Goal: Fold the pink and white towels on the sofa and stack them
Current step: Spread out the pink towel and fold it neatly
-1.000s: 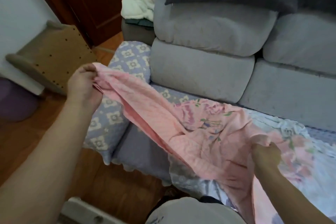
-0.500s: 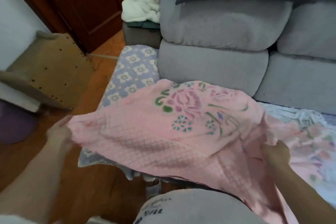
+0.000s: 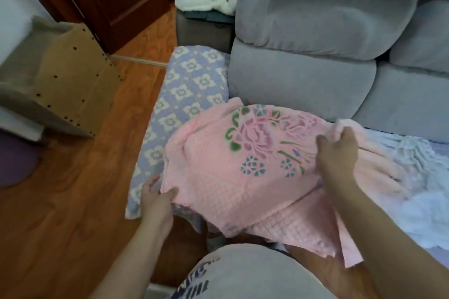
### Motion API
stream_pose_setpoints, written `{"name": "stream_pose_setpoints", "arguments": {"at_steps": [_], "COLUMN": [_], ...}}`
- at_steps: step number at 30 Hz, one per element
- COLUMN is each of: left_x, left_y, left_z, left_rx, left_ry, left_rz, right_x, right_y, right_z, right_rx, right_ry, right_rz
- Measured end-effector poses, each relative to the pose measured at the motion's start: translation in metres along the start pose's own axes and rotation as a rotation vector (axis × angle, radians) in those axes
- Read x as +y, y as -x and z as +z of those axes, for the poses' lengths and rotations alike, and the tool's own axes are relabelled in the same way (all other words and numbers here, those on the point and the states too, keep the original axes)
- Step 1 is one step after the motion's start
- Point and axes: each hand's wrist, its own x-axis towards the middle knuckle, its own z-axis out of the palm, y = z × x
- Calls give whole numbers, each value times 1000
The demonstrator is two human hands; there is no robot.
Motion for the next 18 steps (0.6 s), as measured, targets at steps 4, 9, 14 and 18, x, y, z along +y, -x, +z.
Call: {"name": "stream_pose_setpoints", "arguments": {"at_steps": [4,9,14,18], "left_x": [1,-5,-4,2], "left_y": [34,61,79,91], "left_z": [20,26,23,25], "left_rx": [-152,-233,-231,-231], "left_ry": [315,342,372,409], "left_rz": [-175,-189,-205,-182], "right_x": [-41,-39,-27,-32], "right_y": [114,176,176,184], "right_z": [85,122,108,96], "right_rx": [-589,-810,-798,-749], "right_ry": [-94,-176,-420,-420], "right_rz": [-172,-23,237,163]}}
